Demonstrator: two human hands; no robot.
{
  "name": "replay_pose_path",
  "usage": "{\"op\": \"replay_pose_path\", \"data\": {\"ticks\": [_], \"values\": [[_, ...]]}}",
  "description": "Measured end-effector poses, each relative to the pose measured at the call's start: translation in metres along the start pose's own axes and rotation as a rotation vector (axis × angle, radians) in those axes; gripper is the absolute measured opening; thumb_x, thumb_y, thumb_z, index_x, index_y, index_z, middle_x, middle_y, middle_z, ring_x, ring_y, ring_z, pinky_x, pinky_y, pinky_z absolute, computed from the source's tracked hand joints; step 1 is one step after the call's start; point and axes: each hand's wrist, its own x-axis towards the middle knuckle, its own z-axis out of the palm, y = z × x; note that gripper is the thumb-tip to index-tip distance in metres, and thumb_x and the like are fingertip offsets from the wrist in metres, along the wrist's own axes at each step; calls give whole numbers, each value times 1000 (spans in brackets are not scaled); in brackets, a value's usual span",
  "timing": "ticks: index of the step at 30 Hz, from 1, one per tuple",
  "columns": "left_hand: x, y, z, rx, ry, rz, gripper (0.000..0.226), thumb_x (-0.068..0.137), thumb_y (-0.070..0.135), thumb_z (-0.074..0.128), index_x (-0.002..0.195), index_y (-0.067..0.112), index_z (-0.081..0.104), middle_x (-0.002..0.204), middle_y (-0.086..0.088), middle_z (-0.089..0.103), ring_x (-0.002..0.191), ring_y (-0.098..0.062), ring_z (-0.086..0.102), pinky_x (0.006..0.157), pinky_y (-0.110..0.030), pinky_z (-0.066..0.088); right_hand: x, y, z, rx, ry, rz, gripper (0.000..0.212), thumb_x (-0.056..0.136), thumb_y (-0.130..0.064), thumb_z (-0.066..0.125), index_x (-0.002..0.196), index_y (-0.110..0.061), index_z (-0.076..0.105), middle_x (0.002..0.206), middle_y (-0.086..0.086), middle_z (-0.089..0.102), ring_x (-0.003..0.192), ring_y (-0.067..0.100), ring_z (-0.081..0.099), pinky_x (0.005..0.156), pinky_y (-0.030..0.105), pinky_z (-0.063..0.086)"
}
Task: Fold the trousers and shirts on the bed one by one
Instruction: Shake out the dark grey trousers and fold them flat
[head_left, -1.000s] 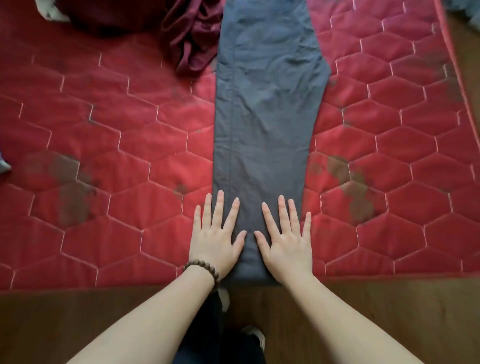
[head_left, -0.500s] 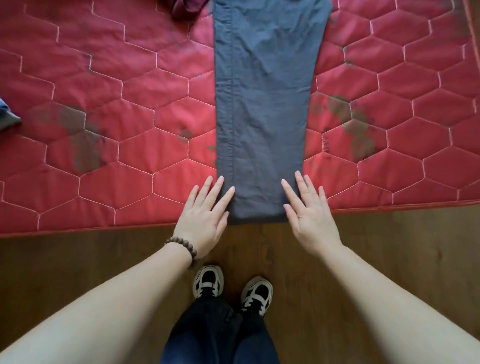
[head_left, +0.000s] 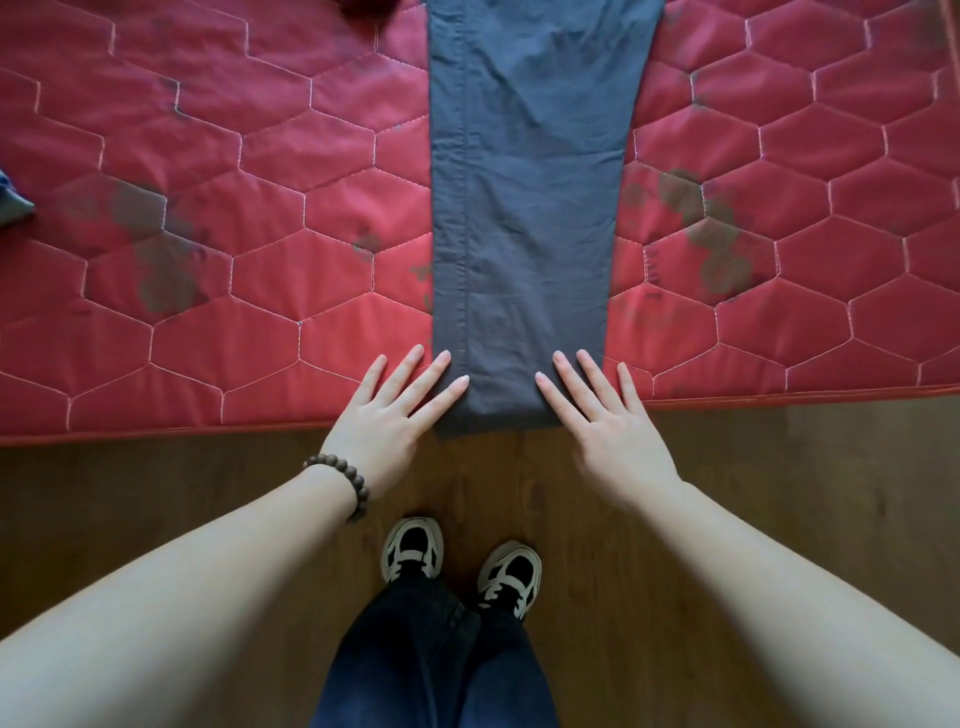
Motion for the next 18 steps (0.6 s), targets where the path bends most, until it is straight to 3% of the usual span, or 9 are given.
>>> {"op": "replay_pose_path", "data": {"ticks": [3,6,10,14,18], "values": [[2,-2,-1,32,41,38,96,76,1,60,152,28,9,159,-5,16,146,-31,13,115,-55,10,-10,11,-2,-47,23,-54,98,75,3,54,153,-30,4,161,2,3,148,25,3,117,55,10],[13,-6,1,77,97,158,95,74,-1,62,152,27,14,159,-2,13,146,-30,11,116,-56,8,-10,33,-5,-87,48,-26,101,75,3,58,153,-32,4,161,2,6,148,25,7,117,56,11],[19,-5,5,61,130,175,87,77,3,65,150,28,25,156,-4,27,144,-30,22,114,-54,20,9,38,-7,-93,122,-111,84,80,-6,66,150,-29,26,158,7,24,146,30,19,115,60,12],[25,6,-6,-78,182,107,71,68,5,68,135,25,54,142,-8,50,132,-34,44,108,-56,32,19,24,-10,68,234,-212,67,76,-4,69,137,-24,52,148,14,41,137,35,38,111,62,24],[35,2,-38,-345,62,46,61,68,-2,52,121,25,66,131,-5,58,134,-32,41,114,-54,20,19,21,-33,357,192,-137,50,75,7,66,122,-10,66,136,15,54,131,36,46,113,55,23]]}}
